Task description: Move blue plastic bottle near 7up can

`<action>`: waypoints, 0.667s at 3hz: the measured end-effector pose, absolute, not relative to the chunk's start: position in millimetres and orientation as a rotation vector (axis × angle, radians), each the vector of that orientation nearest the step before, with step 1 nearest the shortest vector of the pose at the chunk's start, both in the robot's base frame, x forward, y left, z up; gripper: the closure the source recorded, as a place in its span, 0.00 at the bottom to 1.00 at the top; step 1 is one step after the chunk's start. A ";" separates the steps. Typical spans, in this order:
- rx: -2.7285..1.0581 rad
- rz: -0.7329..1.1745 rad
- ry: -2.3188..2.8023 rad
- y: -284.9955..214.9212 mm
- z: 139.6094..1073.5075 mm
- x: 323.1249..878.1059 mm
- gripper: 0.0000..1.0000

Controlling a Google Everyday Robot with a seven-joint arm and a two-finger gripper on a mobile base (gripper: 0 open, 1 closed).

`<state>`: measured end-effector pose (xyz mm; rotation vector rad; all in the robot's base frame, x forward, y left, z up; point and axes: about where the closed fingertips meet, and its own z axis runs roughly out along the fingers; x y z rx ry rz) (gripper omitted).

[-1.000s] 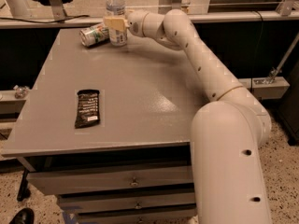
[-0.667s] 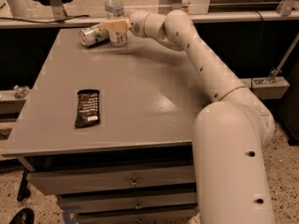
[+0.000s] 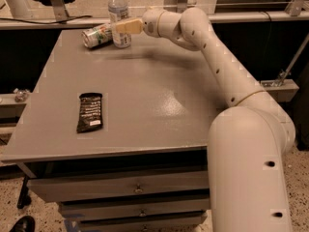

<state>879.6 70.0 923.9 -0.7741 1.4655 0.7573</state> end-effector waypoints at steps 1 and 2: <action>-0.817 0.675 1.491 10.7 930.3 868.5 0.00; -0.849 0.606 1.501 -56.7 942.2 847.8 0.00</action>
Offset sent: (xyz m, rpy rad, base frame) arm -0.0611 -0.2320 0.0370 -0.2080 -0.0811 -0.0959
